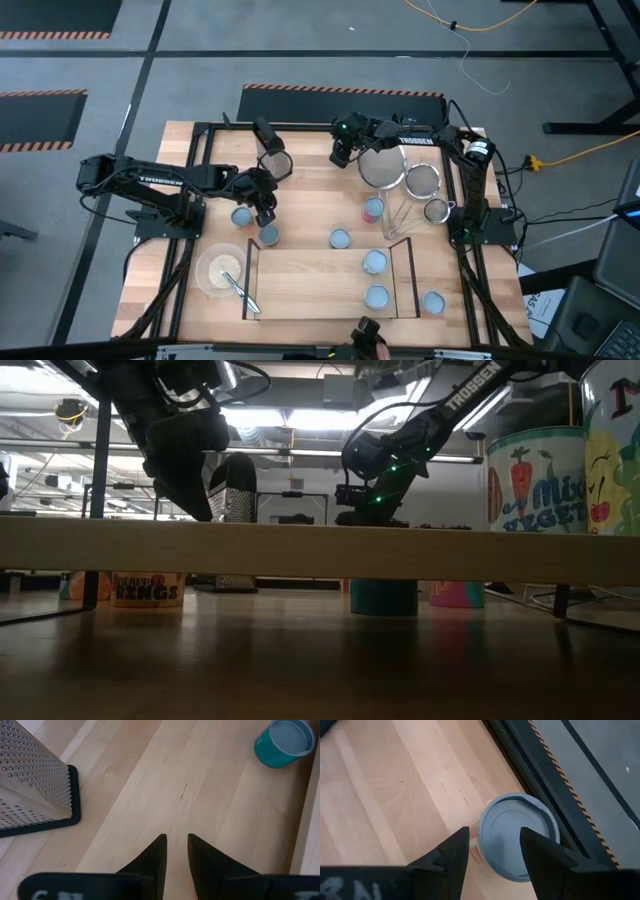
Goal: Pick and place cans onto a shelf
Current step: Put the top canned diced tomatoes on the shelf
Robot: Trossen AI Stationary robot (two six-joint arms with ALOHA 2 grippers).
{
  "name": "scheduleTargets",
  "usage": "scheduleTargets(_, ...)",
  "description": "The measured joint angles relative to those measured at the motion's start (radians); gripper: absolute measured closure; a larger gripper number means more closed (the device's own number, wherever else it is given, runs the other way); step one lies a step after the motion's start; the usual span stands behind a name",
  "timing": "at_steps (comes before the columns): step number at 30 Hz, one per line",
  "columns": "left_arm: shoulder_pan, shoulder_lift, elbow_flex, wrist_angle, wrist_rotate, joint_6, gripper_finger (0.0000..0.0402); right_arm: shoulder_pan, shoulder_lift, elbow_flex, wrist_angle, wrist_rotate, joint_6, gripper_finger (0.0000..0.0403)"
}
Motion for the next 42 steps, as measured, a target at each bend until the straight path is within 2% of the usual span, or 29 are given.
scheduleTargets(14,0.0,0.0,0.0,0.0,0.0,0.001,0.0331,-0.003,0.052,0.002,0.008,0.005,-0.004,0.0229)
scheduleTargets(18,0.0,0.0,0.0,0.0,0.0,0.001,0.0331,-0.003,0.052,0.002,0.006,0.005,-0.005,0.0267)
scheduleTargets(25,0.0,0.0,0.0,0.0,0.0,0.001,0.0331,-0.004,0.051,0.004,0.011,-0.066,-0.03,0.0379)
scheduleTargets(31,0.0,0.0,0.0,0.0,0.0,0.001,0.0331,-0.002,0.042,0.003,-0.002,-0.086,-0.032,0.0389)
scheduleTargets(38,0.0,0.0,0.0,0.0,0.0,0.001,0.0331,0.037,-0.042,0.012,-0.108,-0.251,-0.032,0.0396)
scheduleTargets(42,0.0,0.0,0.0,0.0,0.0,0.005,0.0331,0.087,-0.092,0.026,-0.195,-0.401,-0.074,0.0396)
